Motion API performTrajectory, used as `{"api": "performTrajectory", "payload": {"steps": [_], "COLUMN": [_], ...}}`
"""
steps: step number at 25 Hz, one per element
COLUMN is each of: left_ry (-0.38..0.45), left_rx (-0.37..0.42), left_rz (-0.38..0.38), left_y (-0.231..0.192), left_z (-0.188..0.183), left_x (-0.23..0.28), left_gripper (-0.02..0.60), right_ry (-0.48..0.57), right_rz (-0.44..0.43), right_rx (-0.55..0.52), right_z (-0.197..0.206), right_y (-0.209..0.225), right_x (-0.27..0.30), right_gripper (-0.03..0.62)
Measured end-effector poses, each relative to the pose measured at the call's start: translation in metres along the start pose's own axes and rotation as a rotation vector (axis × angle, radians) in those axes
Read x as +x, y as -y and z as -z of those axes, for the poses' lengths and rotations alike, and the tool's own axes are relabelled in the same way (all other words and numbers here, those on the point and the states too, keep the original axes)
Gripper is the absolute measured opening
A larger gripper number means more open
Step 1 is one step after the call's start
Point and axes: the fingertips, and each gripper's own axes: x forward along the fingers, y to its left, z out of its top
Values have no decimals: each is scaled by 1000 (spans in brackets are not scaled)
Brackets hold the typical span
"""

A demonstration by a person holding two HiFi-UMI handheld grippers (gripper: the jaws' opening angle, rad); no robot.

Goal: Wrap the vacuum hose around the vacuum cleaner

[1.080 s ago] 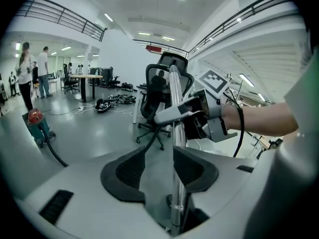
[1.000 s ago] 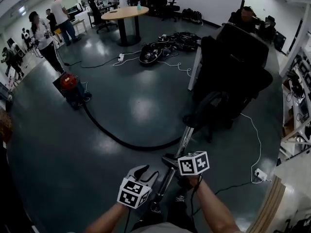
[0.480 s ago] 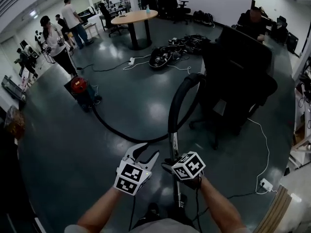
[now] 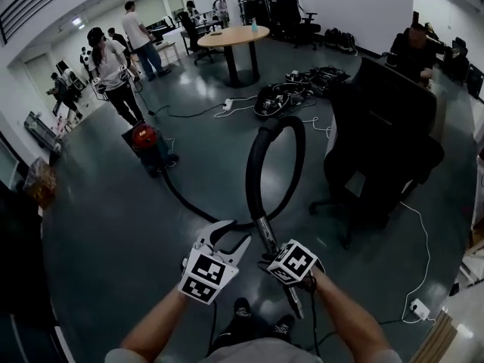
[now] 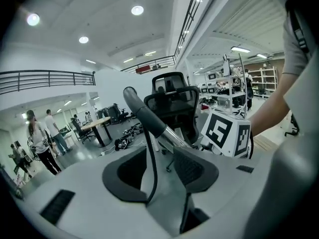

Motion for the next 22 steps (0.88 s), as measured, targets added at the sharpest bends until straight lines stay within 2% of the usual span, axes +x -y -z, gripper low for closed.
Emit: {"api": "performTrajectory", "payload": {"steps": [9, 11, 15, 19, 22], "left_ry": [-1, 0, 1, -19, -83], "left_rx": [54, 96, 231, 305, 366], "left_rz": [-51, -72, -100, -30, 61], "left_y": [-45, -65, -103, -127, -134], "left_z": [8, 11, 12, 19, 33], "left_x": [0, 1, 0, 5, 12], "left_gripper": [172, 172, 172, 172, 173], "right_ry": [-174, -216, -315, -376, -432], "right_rz": [26, 25, 69, 82, 88], "right_rx": [-114, -154, -290, -354, -402], "right_z": [-12, -21, -45, -66, -78], "right_y": [30, 37, 55, 65, 71], "right_x": [22, 33, 47, 68, 85], "right_gripper": [101, 101, 100, 98, 98]}}
